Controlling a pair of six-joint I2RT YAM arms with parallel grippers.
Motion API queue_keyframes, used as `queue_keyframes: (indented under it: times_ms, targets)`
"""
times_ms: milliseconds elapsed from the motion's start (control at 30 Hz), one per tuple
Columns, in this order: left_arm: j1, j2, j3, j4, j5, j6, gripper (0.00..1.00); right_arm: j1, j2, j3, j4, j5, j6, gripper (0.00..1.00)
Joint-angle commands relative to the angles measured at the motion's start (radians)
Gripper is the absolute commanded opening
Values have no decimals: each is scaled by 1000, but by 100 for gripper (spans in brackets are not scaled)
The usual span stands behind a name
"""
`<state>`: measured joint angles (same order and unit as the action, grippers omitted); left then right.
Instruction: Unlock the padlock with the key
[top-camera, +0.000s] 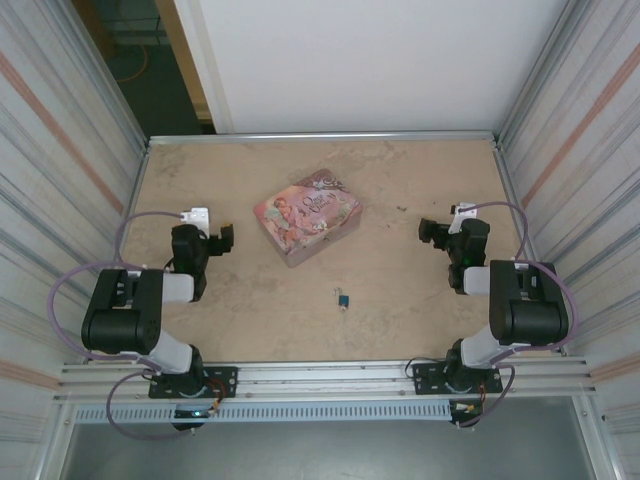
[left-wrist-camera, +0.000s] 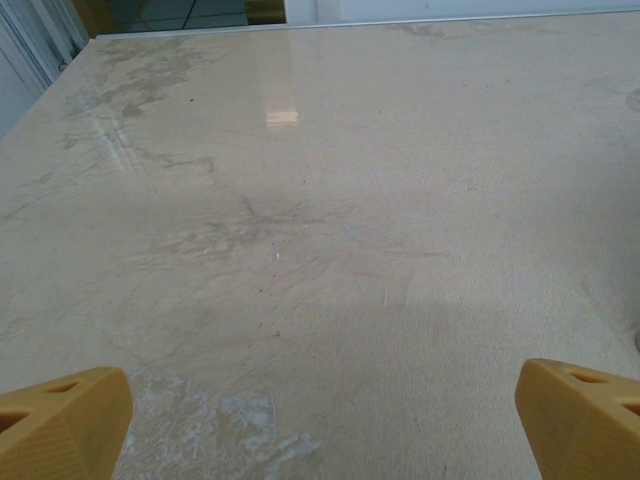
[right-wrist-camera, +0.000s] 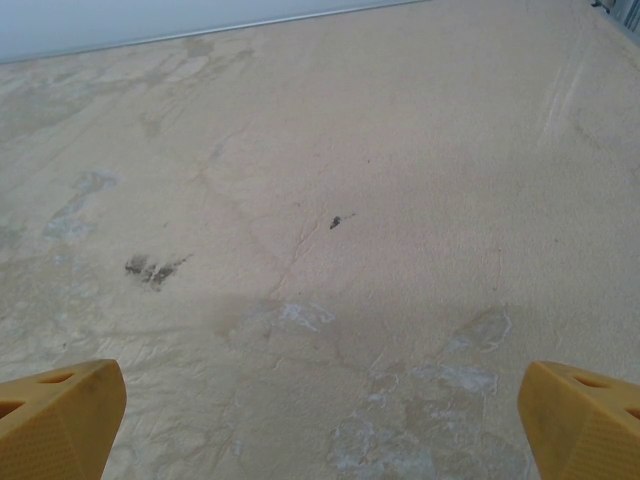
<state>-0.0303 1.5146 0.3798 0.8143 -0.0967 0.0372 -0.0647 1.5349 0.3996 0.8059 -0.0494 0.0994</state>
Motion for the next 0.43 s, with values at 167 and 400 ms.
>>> queue_keyframes:
  times_ms: [167, 400]
  targets:
    - [-4, -6, 16, 3, -1, 1, 99, 8, 8, 10, -9, 13, -13, 99]
    - [-5, -5, 17, 3, -1, 0, 99, 8, 6, 9, -7, 13, -13, 99]
